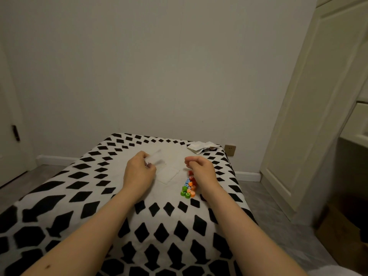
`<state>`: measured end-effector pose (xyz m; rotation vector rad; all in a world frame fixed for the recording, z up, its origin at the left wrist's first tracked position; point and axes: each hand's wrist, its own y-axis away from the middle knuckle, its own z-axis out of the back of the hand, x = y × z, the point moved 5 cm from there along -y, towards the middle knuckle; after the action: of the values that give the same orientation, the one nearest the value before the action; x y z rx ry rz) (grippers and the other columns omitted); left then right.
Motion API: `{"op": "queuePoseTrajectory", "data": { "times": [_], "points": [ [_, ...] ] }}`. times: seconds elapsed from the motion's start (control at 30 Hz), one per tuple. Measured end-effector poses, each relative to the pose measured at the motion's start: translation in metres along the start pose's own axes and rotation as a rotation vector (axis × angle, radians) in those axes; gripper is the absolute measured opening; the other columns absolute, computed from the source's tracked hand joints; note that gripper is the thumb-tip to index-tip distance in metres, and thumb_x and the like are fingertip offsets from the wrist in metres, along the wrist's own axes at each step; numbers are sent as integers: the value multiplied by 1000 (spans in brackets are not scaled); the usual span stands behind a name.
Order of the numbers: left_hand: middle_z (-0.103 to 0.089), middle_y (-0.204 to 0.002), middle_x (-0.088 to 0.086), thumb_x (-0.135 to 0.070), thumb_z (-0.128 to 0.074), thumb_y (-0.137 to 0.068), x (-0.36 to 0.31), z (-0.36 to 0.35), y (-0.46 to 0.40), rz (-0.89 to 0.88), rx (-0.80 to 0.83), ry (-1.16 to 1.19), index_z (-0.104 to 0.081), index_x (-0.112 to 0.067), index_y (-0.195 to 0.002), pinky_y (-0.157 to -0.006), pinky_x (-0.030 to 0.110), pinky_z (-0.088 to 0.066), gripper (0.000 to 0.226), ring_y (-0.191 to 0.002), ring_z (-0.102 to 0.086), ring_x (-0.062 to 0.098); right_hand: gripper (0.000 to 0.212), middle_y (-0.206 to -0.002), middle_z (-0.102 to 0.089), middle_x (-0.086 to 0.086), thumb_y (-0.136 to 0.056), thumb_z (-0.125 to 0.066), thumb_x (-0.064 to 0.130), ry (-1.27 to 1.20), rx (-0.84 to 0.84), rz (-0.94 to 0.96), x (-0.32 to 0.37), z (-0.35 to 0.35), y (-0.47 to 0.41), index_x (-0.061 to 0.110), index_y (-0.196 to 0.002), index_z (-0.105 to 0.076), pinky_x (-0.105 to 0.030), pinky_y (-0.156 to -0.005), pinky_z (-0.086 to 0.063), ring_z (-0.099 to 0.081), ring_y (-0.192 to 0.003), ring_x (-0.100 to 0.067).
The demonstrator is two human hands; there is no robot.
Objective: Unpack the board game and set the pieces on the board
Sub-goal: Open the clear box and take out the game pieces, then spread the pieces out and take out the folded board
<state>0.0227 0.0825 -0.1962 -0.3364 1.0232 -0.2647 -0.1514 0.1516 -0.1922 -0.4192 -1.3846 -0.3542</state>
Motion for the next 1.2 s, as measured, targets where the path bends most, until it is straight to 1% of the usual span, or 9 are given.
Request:
{"op": "queuePoseTrajectory", "data": {
  "times": [0.1, 0.17, 0.27, 0.37, 0.53, 0.67, 0.73, 0.87, 1.2],
  "points": [
    [-53, -111, 4, -6, -61, -81, 0, 1, -2, -66, -30, -71, -46, -14, -122, -86, 36, -50, 44, -99, -55, 21, 24, -114, -62, -3, -94, -44, 8, 109, 103, 39, 2, -3, -6, 17, -101, -66, -20, -80, -47, -57, -103, -11],
    [-46, -123, 2, -10, -61, -81, -8, 4, 1, -210, -103, -236, -46, -15, -125, -97, 32, -38, 47, -117, -42, 20, 24, -117, -62, -2, -94, -45, 9, 155, 130, 51, -1, -4, -9, 19, -100, -65, -17, -78, -45, -57, -104, -10],
    [-51, -120, -4, -17, -54, -88, -21, -3, 9, -416, -63, -358, -57, -19, -115, -100, 26, -31, 27, -116, -42, 13, 23, -117, -61, 1, -94, -46, 11, 194, 136, 68, -7, -4, -11, 20, -105, -64, -12, -62, -44, -57, -88, -1],
    [-64, -101, -5, -22, -48, -91, -24, -20, 14, -508, 115, -477, -66, -19, -103, -92, 28, -44, 21, -97, -55, 12, 24, -116, -61, 3, -94, -45, 11, 200, 137, 83, -7, -3, -13, 19, -108, -64, -10, -58, -43, -56, -86, 1],
    [-64, -98, 1, -23, -40, -93, -14, -29, 2, -364, 224, -461, -66, -14, -100, -81, 36, -51, 29, -90, -58, 17, 25, -110, -60, 5, -95, -45, 11, 226, 142, 79, -9, -4, -12, 19, -109, -64, -8, -53, -46, -59, -93, -6],
    [-60, -89, 4, -33, -34, -95, 0, -36, -20, -289, 266, -554, -62, -11, -84, -76, 39, -51, 37, -82, -55, 20, 24, -109, -61, 5, -94, -45, 9, 242, 146, 102, -8, -5, -12, 19, -105, -65, -9, -55, -44, -55, -83, 1],
    [-62, -98, 8, -40, -31, -96, 8, -39, -32, -238, 310, -621, -58, -12, -91, -84, 42, -49, 40, -94, -54, 24, 25, -111, -61, 5, -94, -46, 8, 250, 146, 113, -9, -6, -12, 19, -103, -65, -9, -58, -42, -55, -86, 1],
    [-52, -131, 16, -47, -33, -95, 19, -41, -54, -150, 324, -659, -36, -10, -134, -98, 42, -37, 54, -124, -42, 33, 25, -113, -63, 2, -93, -46, 6, 247, 146, 133, -9, -8, -14, 21, -97, -66, -11, -68, -42, -57, -98, -4],
    [-45, -138, 19, -53, -28, -93, 56, -41, -117, -20, 254, -743, -34, -4, -137, -108, 44, -30, 66, -129, -38, 36, 25, -103, -63, 9, -93, -48, 7, 197, 134, 137, -11, -7, -14, 26, -91, -65, -12, -74, -43, -57, -95, -1]
  ]
}}
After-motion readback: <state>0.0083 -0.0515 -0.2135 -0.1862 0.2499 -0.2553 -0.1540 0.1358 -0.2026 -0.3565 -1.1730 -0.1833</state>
